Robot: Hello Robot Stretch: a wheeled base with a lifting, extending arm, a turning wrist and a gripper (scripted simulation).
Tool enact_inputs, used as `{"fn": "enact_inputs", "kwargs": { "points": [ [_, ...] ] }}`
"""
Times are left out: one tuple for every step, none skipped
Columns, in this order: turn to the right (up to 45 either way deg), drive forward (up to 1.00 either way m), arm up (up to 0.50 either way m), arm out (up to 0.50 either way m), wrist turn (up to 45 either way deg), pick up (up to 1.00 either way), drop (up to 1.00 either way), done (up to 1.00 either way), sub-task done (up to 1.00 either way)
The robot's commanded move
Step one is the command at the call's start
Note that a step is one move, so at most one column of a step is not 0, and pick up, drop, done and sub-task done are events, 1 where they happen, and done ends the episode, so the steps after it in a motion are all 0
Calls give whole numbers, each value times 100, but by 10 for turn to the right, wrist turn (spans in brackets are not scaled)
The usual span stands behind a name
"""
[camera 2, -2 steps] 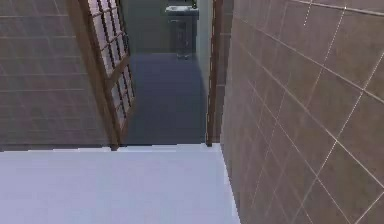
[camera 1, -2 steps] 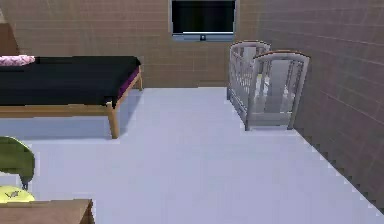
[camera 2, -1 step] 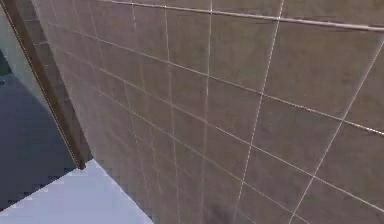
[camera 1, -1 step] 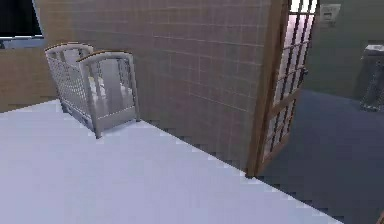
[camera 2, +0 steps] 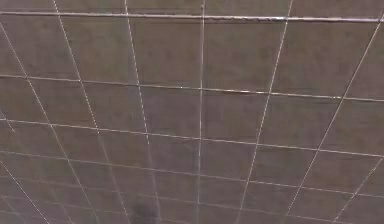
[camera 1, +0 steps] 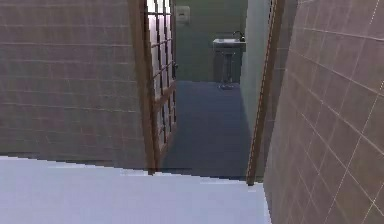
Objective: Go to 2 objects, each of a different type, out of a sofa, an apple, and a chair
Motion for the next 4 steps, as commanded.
{"fn": "enact_inputs", "kwargs": {
  "points": [
    [0,100,0,0,0,0,0,0,0],
    [30,0,0,0,0,0,0,0,0],
    [0,100,0,0,0,0,0,0,0],
    [0,70,0,0,0,0,0,0,0]
  ]
}}
